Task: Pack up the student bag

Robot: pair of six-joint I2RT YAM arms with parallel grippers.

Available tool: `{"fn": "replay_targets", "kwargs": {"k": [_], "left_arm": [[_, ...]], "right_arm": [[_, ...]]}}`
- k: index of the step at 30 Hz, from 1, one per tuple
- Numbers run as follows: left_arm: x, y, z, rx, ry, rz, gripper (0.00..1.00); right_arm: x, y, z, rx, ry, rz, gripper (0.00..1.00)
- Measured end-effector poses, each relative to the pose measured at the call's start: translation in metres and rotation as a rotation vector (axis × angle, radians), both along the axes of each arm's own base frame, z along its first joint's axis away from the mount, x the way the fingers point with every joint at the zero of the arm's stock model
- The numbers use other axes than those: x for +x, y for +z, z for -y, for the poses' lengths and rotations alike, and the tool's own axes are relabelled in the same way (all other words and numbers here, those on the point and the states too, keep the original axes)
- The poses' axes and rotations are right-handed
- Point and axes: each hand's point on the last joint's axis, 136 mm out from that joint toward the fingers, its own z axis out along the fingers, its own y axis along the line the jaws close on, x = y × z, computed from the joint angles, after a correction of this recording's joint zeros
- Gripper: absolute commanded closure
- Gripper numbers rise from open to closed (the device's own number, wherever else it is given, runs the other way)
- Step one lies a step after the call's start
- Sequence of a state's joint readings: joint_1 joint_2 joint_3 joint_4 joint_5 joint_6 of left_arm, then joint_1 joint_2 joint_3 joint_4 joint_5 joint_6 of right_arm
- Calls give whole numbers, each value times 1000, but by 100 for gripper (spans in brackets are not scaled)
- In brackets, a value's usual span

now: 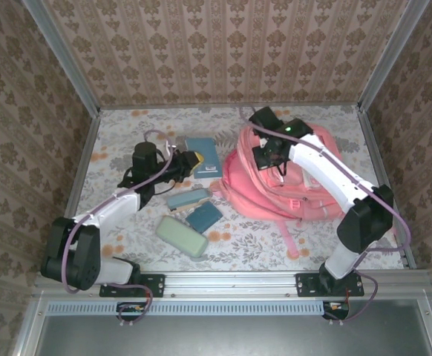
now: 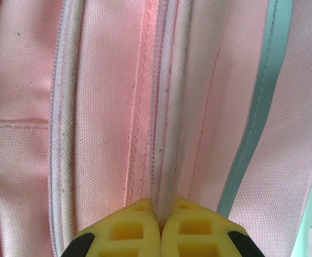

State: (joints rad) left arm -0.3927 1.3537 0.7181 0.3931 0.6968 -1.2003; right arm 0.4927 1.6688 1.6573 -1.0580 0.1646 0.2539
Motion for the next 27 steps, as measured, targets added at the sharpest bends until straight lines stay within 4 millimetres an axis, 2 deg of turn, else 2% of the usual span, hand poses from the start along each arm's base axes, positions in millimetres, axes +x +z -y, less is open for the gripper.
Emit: {"fn": "replay_targets", "kwargs": {"k": [5,9,14,20,27], "left_arm": [[-4,-16,35,43,-36,-17,100],[-5,-27,71,72,-74,-23,100],[5,-33,119,71,-108,-1,100],[21,-57,170,62,-110,-20,100],[28,-69,229,51,-151,-7,100]], "right_arm": [[4,23,10,197,-47,-10,100],[7,37,19,352,-84,-4,100],[15,53,27,512,-135,6,100],[25,54,24,637,-169,2,100],[29,56,24,711,-193,-4,100]]}}
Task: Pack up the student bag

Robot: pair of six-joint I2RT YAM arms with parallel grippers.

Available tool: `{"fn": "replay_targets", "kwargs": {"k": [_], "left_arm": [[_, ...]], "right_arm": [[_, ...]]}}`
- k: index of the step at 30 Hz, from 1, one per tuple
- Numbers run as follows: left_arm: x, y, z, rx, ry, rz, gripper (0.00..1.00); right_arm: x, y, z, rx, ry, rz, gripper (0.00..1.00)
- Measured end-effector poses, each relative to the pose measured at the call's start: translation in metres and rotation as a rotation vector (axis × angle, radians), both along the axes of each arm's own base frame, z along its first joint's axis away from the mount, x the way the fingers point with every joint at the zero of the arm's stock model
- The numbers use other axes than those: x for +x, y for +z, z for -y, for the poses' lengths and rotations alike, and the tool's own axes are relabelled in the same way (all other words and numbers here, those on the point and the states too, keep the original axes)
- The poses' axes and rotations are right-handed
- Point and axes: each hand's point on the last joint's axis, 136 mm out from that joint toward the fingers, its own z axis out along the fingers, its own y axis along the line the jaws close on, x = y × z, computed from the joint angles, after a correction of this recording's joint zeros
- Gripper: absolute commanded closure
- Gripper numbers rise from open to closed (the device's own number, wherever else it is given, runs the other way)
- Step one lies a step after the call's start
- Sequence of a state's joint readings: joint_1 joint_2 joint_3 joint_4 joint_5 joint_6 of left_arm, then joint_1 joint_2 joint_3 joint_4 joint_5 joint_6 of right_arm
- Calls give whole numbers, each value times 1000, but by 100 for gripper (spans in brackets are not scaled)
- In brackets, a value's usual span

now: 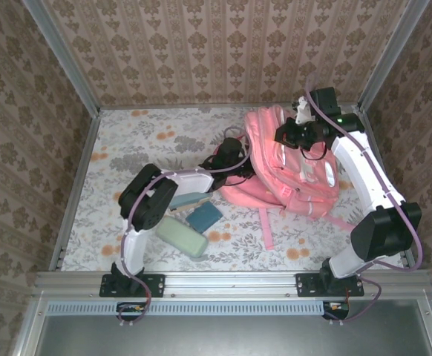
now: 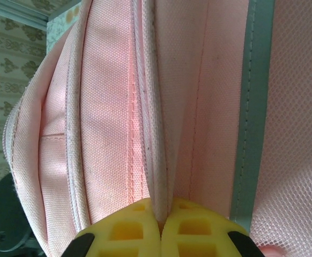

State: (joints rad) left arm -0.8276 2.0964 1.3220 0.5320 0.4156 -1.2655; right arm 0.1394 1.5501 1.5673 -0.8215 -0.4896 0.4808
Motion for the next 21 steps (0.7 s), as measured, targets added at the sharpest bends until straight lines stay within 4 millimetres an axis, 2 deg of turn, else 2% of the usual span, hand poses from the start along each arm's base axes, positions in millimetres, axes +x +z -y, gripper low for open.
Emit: {"fn": "replay_targets", "kwargs": {"k": [4,10,12,15,19,20,21], "left_arm": [[-1,-8,26,10,-22,-4,100],[-18,-23,38,105,-52,-10,46],[-20,-24,37,118,-51,-2,34],[-20,-12,26,145,-37,21,24],[-17,0,-3,202,-11,39,12],[-17,5,-12,214,-4,51,6],[-16,9,-20,223,4,54,5]], "right_arm": [[2,3,2,23,-12,4,100],[2,4,7,45,-17,2,100],[1,3,7,53,-14,-1,100],[-1,3,8,63,-8,6,100],[-1,1,9,56,19,24,100],[-1,1,9,49,29,31,100],[-1,1,9,42,38,38,100]]}}
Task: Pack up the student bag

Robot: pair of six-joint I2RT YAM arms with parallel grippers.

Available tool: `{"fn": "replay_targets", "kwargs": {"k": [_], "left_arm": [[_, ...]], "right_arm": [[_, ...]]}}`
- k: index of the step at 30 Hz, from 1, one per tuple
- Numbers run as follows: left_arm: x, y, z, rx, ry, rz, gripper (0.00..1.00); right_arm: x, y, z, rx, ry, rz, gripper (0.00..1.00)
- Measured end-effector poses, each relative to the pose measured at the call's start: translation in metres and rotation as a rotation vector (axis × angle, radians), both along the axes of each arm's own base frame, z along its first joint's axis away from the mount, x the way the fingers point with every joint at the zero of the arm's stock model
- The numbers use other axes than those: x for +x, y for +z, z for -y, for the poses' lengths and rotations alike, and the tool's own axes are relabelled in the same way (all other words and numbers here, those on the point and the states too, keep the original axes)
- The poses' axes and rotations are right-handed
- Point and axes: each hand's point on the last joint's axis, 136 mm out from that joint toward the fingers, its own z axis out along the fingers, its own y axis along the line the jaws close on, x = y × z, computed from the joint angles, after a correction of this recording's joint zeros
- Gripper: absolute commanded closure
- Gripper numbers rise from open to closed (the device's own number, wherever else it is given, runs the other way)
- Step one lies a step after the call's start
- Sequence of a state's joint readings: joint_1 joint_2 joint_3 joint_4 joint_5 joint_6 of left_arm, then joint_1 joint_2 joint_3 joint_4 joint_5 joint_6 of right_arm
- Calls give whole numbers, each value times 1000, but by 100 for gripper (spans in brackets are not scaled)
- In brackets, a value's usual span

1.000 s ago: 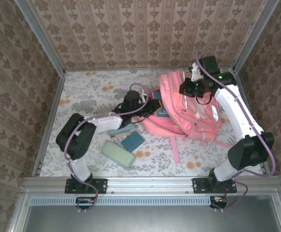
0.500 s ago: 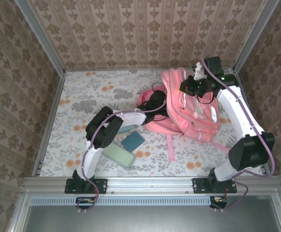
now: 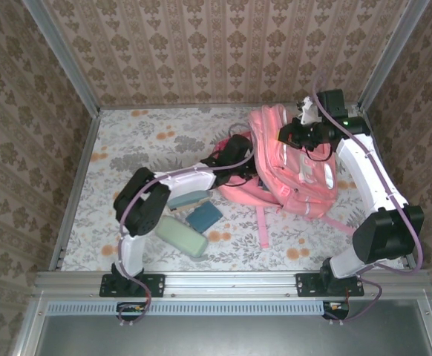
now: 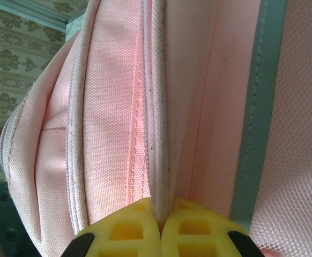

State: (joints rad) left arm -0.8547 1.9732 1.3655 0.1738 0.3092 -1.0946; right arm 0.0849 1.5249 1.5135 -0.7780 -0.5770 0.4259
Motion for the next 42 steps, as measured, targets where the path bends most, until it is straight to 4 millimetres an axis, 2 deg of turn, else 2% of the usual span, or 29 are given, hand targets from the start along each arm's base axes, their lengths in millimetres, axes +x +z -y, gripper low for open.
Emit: {"fn": "replay_targets", "kwargs": {"k": [2,5,7,9,13,15,18,22,25,28,31,32,34,35,38,40,42], "left_arm": [[1,16,-17,19,11,32,2],[3,41,-31,33,21,92,4],[2,46,-38,52,26,110,6],[2,39,-42,71,26,105,9],[5,19,-51,108,27,79,31],[10,7,-49,122,23,62,35],[14,-16,-42,147,12,28,37],[19,-45,-21,160,-30,-12,57],[20,-56,-1,150,-62,-29,67],[20,-54,17,123,-90,-24,68],[13,-41,33,94,-120,-4,64],[11,-36,37,85,-128,1,57],[8,-30,42,72,-137,11,36],[7,-30,42,73,-137,10,32],[6,-42,24,106,-111,-12,26],[5,-48,3,134,-86,-34,25],[5,-45,-19,156,-56,-43,25]], "right_arm": [[-1,-1,0,-13,17,11,100],[-1,-1,0,-23,31,22,100],[-2,0,-1,-22,39,25,100],[-2,0,-1,-22,42,26,100],[-2,-2,-1,-23,41,24,100],[-2,-2,-1,-23,42,24,100],[-2,-2,-1,-24,43,26,100],[-2,-2,-1,-24,44,26,100],[-2,-2,-1,-24,44,27,100],[-1,-3,-1,-26,46,27,100],[1,-3,-1,-34,54,29,100],[4,-4,-1,-37,58,29,100],[10,-5,-2,-42,64,23,100],[11,-7,-2,-44,67,16,100],[14,-11,-4,-54,86,8,100],[16,-13,-6,-67,103,7,100],[18,-14,-8,-85,116,11,100]]}}
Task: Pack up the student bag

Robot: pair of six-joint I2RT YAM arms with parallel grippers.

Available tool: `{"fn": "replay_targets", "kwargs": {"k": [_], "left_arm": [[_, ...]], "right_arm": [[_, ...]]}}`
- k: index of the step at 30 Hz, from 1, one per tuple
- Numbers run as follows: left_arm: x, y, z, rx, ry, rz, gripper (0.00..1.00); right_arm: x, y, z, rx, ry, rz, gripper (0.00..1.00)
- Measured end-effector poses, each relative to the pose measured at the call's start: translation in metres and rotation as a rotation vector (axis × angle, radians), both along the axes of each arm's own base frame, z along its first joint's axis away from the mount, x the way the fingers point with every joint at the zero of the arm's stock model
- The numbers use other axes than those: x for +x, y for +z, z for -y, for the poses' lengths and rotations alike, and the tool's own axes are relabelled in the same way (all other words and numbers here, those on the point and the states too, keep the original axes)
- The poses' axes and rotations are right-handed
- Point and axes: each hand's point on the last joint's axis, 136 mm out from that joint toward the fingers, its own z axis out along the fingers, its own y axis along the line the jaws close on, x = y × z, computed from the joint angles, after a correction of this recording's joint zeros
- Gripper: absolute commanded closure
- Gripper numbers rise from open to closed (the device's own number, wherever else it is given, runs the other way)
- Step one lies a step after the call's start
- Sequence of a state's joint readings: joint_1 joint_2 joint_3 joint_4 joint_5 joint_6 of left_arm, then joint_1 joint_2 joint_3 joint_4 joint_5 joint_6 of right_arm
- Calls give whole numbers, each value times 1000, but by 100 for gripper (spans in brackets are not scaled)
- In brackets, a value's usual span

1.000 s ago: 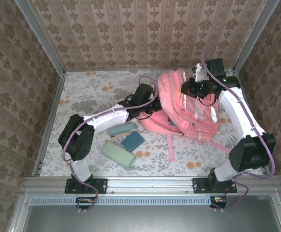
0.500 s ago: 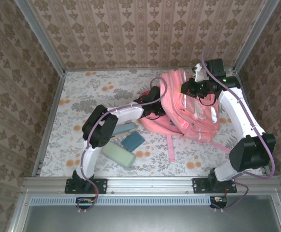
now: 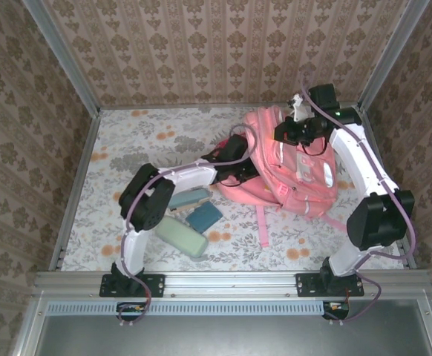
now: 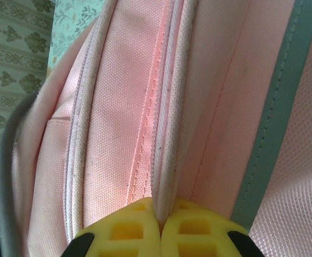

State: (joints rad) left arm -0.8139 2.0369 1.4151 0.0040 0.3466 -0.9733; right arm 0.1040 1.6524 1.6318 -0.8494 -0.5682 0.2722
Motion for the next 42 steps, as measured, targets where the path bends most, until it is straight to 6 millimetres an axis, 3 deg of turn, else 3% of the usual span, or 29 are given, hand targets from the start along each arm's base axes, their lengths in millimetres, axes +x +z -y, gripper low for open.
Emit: {"fn": "replay_targets", "kwargs": {"k": [2,8,11,15,19,22,26,31,36,42], "left_arm": [[2,13,-21,10,28,13,25],[13,86,-82,9,97,157,26],[15,100,-116,48,130,199,27],[9,85,-165,176,178,182,26],[-18,70,-206,310,157,173,26],[-38,72,-224,376,102,200,27],[-54,67,-240,468,14,214,27],[-73,40,-259,615,-125,170,26],[-80,17,-270,726,-240,147,22],[-82,-18,-270,853,-378,116,22]], "right_arm": [[2,-1,-3,-26,13,5,100],[3,-1,-11,-140,64,30,100],[5,-2,-17,-211,92,45,100],[4,-5,-25,-272,122,50,100],[2,-6,-28,-290,135,55,100],[2,-10,-28,-289,135,54,100],[-1,-17,-30,-277,141,52,100],[-5,-16,-30,-262,129,69,100],[-6,-14,-30,-250,120,83,100],[-6,-16,-32,-231,117,78,100]]}}
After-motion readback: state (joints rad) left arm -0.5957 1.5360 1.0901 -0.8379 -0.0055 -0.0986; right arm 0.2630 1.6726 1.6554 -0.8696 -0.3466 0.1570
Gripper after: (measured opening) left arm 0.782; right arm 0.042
